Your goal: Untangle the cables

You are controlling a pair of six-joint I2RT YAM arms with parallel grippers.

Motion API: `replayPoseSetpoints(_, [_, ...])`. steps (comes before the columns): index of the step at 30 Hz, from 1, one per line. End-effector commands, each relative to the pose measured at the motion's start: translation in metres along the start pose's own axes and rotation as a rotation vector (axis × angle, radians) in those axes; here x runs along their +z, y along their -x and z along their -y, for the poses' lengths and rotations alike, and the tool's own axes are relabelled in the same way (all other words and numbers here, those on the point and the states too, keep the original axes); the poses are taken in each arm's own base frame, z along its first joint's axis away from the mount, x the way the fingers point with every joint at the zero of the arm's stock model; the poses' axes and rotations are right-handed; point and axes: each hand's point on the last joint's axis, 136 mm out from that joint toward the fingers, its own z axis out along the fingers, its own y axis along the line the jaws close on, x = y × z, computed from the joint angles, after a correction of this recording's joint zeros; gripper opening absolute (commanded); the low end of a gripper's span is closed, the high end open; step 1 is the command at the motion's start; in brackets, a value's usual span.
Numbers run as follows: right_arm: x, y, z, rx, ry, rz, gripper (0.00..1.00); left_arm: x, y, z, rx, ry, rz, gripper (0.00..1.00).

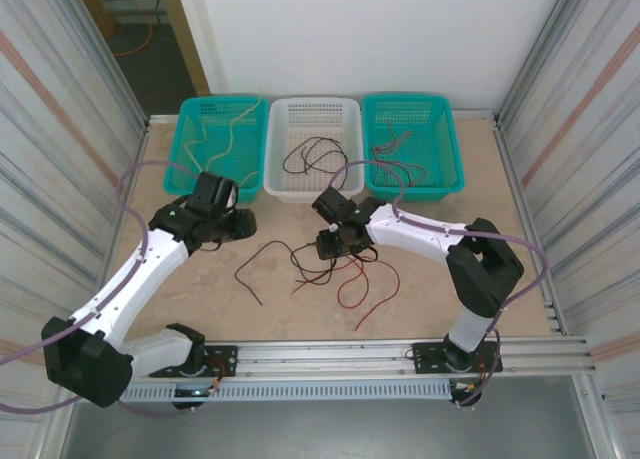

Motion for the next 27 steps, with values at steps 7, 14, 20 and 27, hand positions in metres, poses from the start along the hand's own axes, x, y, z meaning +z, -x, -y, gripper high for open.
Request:
replayPoseSetpoints(7, [-0.016,0.018,-0.003,0.041,-0.004,0.050,0.49,0.044,-0.075,-0.042,-0.214,0.131,-0.214,0.46])
replayPoseSetpoints(14, [-0.029,0.019,0.002,0.041,-0.004,0.081,0.47,0.080,-0.089,-0.041,-0.254,0.121,-0.268,0.45])
replayPoseSetpoints(20, [-0.032,0.016,0.005,0.049,-0.006,0.086,0.46,0.097,-0.104,-0.047,-0.249,0.144,-0.313,0.38])
replayPoseSetpoints(27, [-0.039,0.023,0.001,0.049,0.006,0.104,0.45,0.088,-0.105,-0.058,-0.243,0.201,-0.307,0.43])
